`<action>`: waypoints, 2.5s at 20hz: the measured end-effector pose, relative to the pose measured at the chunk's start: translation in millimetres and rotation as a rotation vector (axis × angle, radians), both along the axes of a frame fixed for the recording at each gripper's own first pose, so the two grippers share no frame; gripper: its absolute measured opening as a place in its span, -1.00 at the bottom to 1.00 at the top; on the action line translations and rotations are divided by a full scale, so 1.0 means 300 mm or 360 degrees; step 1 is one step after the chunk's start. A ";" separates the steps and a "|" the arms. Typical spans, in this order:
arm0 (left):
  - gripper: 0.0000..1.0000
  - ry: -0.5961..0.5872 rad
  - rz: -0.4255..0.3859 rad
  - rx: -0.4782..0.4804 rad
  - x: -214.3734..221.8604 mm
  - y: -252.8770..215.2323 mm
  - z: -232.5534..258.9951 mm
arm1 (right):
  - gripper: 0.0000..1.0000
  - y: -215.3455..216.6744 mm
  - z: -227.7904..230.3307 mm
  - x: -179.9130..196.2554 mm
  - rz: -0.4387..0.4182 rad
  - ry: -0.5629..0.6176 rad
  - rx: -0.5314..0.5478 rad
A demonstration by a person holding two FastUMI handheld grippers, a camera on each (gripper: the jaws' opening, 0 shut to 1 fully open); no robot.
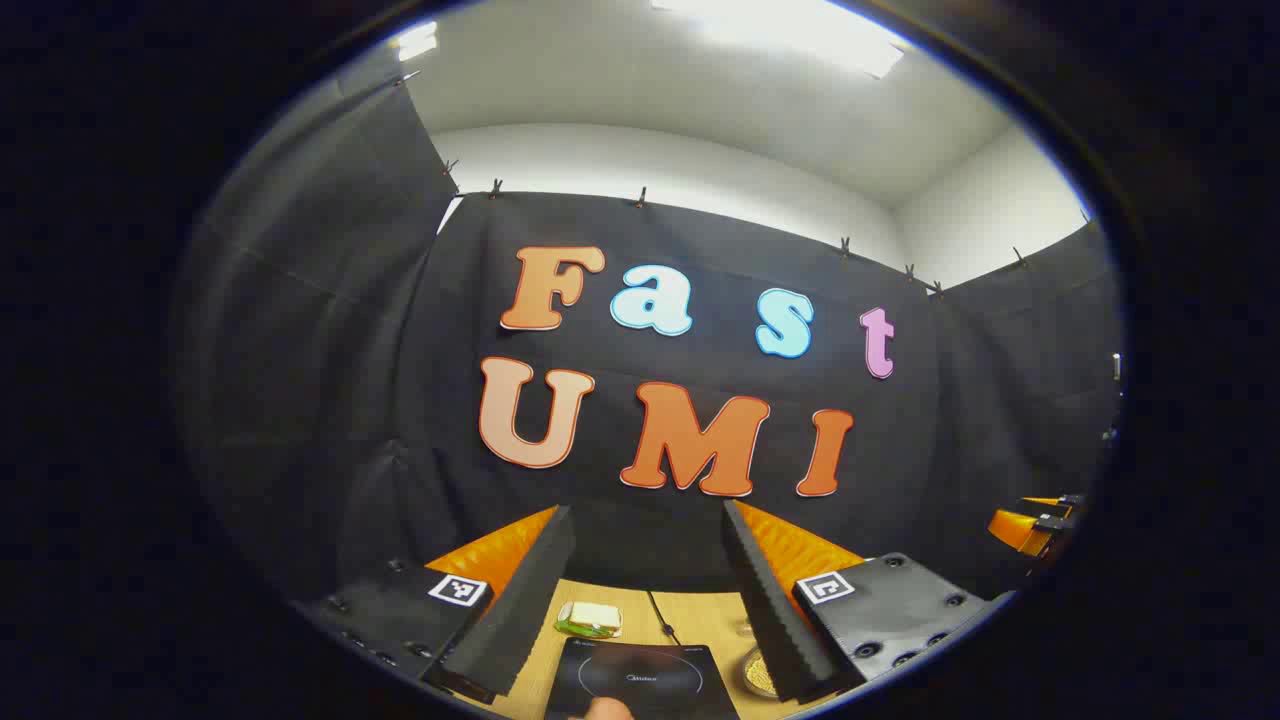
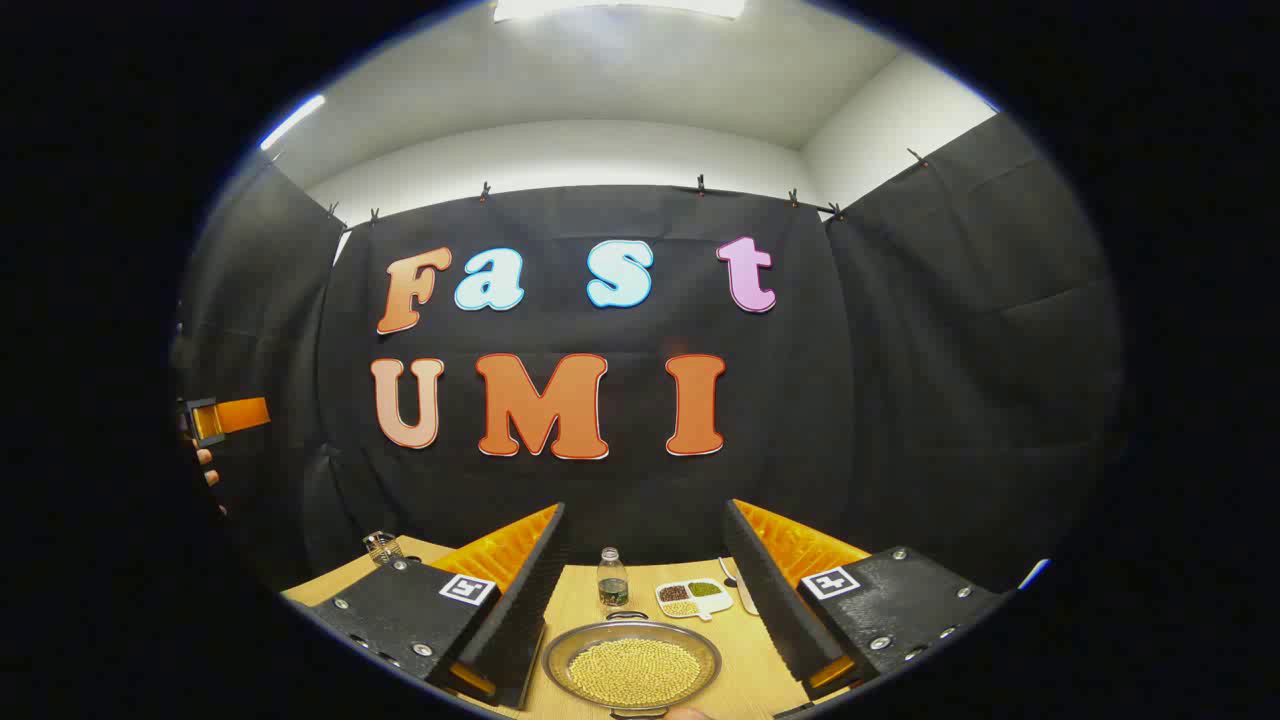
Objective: First push the handle of the pot to place it horizontally, then grasp the pot with both hands and set it on the induction cooktop.
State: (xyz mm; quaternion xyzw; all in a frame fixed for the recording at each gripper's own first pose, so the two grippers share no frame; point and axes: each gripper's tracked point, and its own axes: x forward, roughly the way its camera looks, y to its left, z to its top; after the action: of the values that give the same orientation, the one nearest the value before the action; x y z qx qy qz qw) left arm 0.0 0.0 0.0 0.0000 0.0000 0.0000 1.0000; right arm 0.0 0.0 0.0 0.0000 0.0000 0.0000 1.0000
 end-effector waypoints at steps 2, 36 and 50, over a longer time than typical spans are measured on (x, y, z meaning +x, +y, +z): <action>0.94 -0.0016 0.0005 0.0008 -0.005 -0.005 0.010 | 0.92 -0.004 -0.003 0.005 0.0000 0.0004 0.0003; 0.96 0.0001 -0.0111 0.0051 -0.042 -0.093 0.007 | -0.43 0.079 -0.135 -0.010 0.0171 0.0069 -0.0093; 0.92 0.0007 -0.0102 0.0069 -0.037 -0.073 -0.016 | -1.00 0.156 -0.565 -0.050 0.0191 0.0411 -0.0079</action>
State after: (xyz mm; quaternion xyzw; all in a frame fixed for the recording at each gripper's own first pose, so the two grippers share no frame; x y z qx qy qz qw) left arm -11.0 -21.8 -4.8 0.0217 0.0023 -0.0321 0.9992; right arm -15.1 46.9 -169.6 -0.0247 0.1286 0.0598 0.9896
